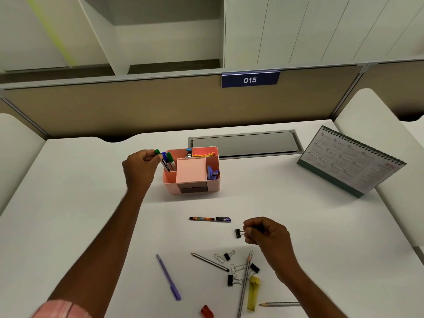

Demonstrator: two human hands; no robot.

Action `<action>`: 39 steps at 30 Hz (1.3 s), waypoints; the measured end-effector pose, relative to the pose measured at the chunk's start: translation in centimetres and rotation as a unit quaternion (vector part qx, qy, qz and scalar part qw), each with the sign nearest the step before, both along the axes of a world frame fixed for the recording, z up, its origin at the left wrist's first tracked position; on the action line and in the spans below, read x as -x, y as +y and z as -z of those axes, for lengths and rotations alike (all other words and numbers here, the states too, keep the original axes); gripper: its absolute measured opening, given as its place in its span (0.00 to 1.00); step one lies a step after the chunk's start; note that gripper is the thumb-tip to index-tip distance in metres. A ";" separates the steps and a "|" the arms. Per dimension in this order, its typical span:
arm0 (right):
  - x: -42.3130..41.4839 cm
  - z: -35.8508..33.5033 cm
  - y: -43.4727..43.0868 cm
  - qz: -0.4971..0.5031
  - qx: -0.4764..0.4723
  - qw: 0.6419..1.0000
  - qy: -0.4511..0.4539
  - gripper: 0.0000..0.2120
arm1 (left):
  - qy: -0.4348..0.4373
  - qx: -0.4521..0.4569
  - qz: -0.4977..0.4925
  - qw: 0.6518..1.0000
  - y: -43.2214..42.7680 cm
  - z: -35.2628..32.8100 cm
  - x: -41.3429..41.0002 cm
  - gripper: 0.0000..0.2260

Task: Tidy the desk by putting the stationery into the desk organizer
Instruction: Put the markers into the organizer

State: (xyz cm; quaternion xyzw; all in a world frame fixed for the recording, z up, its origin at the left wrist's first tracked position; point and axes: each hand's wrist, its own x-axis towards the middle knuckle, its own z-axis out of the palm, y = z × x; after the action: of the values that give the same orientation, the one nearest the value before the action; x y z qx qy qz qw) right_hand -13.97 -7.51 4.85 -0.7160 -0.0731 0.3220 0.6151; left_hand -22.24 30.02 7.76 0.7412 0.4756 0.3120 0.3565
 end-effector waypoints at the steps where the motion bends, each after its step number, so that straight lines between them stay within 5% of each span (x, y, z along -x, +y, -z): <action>1: 0.0 0.0 0.0 0.001 -0.001 1.000 0.001 0.09 | 0.005 -0.001 -0.001 1.000 0.0 0.2 -0.2 0.13; 14: -0.7 0.8 -0.2 0.007 0.010 1.000 0.004 0.10 | 0.082 -0.014 -0.020 0.996 0.1 3.1 -1.2 0.15; 28: -0.6 1.7 -1.0 0.007 0.012 1.000 0.013 0.09 | 0.069 -0.045 -0.063 0.995 -3.3 3.4 -1.0 0.10; 33: -0.2 2.4 -1.2 0.007 0.021 1.000 0.020 0.08 | -0.005 -0.055 0.117 0.992 -11.4 4.1 0.4 0.02; 39: 0.2 2.5 -1.3 -0.016 0.038 0.999 0.006 0.09 | 0.131 -0.017 0.251 0.959 -16.6 10.2 1.9 0.08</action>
State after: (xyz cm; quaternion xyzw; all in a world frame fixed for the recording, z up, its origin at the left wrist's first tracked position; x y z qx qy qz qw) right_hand -14.17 -8.78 2.33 -0.7356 -0.0683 0.3386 0.5827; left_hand -24.13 13.43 -2.44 0.8768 0.3121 0.1204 0.3453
